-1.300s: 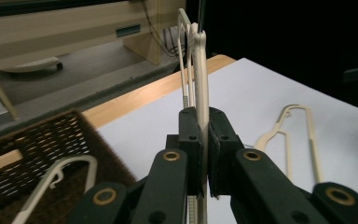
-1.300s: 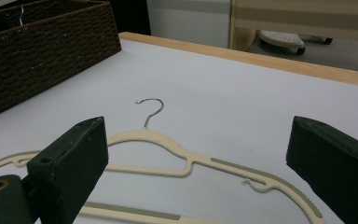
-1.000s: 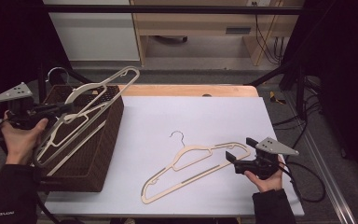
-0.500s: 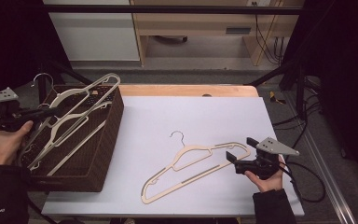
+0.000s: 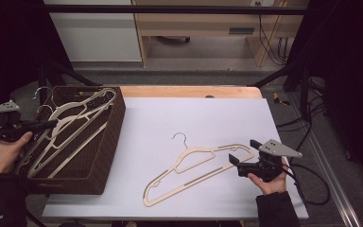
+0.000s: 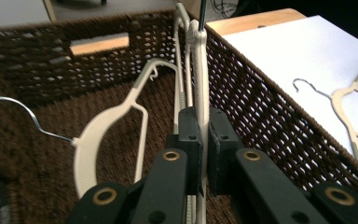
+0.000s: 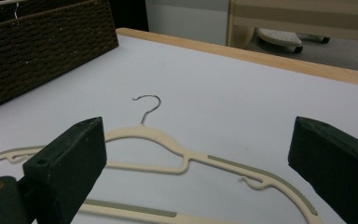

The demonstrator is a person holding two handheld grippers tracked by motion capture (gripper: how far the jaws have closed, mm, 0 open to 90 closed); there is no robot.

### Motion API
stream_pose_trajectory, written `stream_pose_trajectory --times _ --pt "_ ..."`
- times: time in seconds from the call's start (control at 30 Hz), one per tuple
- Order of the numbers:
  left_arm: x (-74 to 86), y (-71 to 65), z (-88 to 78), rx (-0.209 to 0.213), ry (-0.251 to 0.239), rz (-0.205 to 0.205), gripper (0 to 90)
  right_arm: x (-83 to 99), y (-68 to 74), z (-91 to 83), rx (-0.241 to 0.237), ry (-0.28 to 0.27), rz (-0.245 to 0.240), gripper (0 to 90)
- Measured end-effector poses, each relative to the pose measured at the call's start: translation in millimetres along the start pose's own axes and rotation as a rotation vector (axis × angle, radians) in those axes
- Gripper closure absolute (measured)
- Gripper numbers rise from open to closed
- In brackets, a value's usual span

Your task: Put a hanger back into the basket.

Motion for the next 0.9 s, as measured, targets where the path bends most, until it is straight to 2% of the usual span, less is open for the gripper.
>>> stream_pose_trajectory --times 0.07,0.13,0.27,0.37,0.4,0.47,0.53,0.6,0.7,0.8,0.9 --pt "1.2 -4.6 5.1 0.026 0.005 -0.007 85.7 0.4 -0.4 0.3 0.002 0.002 0.0 4.5" --pt "4.7 -7.1 11.6 0.028 0.03 -0.005 85.5 0.6 -0.7 -0.1 0.002 0.005 -0.003 4.4" --pt "15.9 -10.5 25.9 0.039 0.07 -0.045 84.6 -0.7 -0.6 -1.8 -0.001 -0.001 0.001 4.5" --pt "27.8 -8.0 33.7 0.028 0.108 -0.084 83.8 -0.9 -1.1 -1.9 -0.001 0.0 -0.002 4.6" --pt "30.8 -5.9 33.5 0.021 0.115 -0.098 83.3 -0.5 -0.8 -0.9 0.001 0.0 -0.001 4.6" --pt "40.5 0.0 32.6 -0.026 0.159 -0.13 81.6 0.4 -0.4 0.2 0.003 0.004 0.001 4.6" --pt "46.4 4.6 30.2 -0.058 0.182 -0.155 76.5 1.0 -0.2 0.8 0.0 0.009 -0.003 4.5" --pt "49.3 8.7 26.8 -0.104 0.2 -0.148 71.4 0.9 -0.4 1.6 0.002 0.008 -0.004 4.5" --pt "49.0 12.3 20.7 -0.152 0.19 -0.152 63.2 1.2 0.0 2.5 0.0 0.011 -0.004 4.5" --pt "40.2 11.3 13.3 -0.184 0.122 -0.144 52.5 0.8 0.3 3.0 -0.001 0.01 -0.005 4.5" --pt "26.0 3.2 6.3 -0.195 0.061 -0.105 43.3 1.1 0.3 2.8 0.001 0.011 -0.005 4.5"
Point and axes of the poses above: each handheld gripper's, and its own axes: z roughly forward along the jaws, x roughly out of its underside, y roughly to its left, the point moved 9 cm from there along z, roughly forward along the jaws, and after that the axes turned 15 degrees about z, right-handed, at the moved point
